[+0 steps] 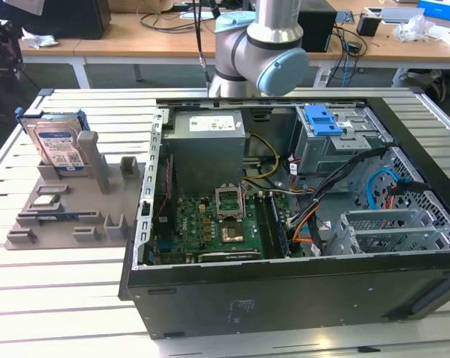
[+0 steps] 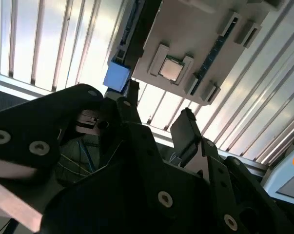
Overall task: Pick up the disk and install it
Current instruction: 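Pick up the disk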
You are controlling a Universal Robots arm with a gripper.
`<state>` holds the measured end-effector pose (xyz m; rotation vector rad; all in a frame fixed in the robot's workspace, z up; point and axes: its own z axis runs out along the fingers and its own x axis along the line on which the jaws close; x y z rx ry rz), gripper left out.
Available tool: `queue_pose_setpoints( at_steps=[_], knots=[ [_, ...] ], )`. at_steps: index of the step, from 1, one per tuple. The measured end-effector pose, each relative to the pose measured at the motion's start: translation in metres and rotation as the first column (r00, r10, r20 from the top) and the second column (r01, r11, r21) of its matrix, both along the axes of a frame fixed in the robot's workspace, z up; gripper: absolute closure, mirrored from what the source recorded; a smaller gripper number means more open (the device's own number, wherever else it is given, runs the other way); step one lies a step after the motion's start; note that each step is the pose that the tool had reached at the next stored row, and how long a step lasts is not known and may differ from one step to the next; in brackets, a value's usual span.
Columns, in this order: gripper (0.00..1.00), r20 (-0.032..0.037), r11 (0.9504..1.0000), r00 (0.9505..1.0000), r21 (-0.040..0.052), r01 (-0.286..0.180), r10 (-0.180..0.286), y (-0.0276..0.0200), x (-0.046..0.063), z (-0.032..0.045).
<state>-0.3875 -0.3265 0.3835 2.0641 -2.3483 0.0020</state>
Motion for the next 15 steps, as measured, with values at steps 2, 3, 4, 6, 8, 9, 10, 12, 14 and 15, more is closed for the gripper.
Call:
queue_pose_setpoints(
  at_steps=[2, 3, 4, 6, 8, 9, 10, 12, 14, 15],
  knots=[
    [0.46, 0.0000, 1.0000, 1.0000, 0.0000, 0.000, 0.000, 0.0181, 0.000, -0.0009],
    [0.46, -0.0001, 1.0000, 1.0000, -0.0001, 0.000, 0.000, 0.0200, 0.000, -0.0009],
    [0.46, -0.0001, 1.0000, 1.0000, 0.0000, 0.000, 0.000, 0.0217, 0.000, -0.0010],
    [0.46, -0.0001, 1.0000, 1.0000, -0.0001, 0.000, 0.000, 0.0250, 0.000, -0.0012],
    [0.46, -0.0001, 1.0000, 1.0000, 0.0000, 0.000, 0.000, 0.0283, 0.000, -0.0014],
    [0.46, 0.0001, 1.0000, 1.0000, 0.0000, 0.000, 0.000, 0.0297, 0.000, -0.0016],
    [0.46, 0.0000, 1.0000, 1.0000, 0.0000, 0.000, 0.000, 0.0316, 0.000, -0.0017],
    [0.46, -0.0001, 1.0000, 1.0000, 0.0000, 0.000, 0.000, 0.0346, 0.000, -0.0019],
    [0.46, -0.0001, 1.0000, 1.0000, -0.0001, 0.000, 0.000, 0.0365, 0.000, -0.0021],
    [0.46, -0.0001, 1.0000, 1.0000, -0.0001, 0.000, 0.000, 0.0367, 0.000, -0.0021]
  ],
)
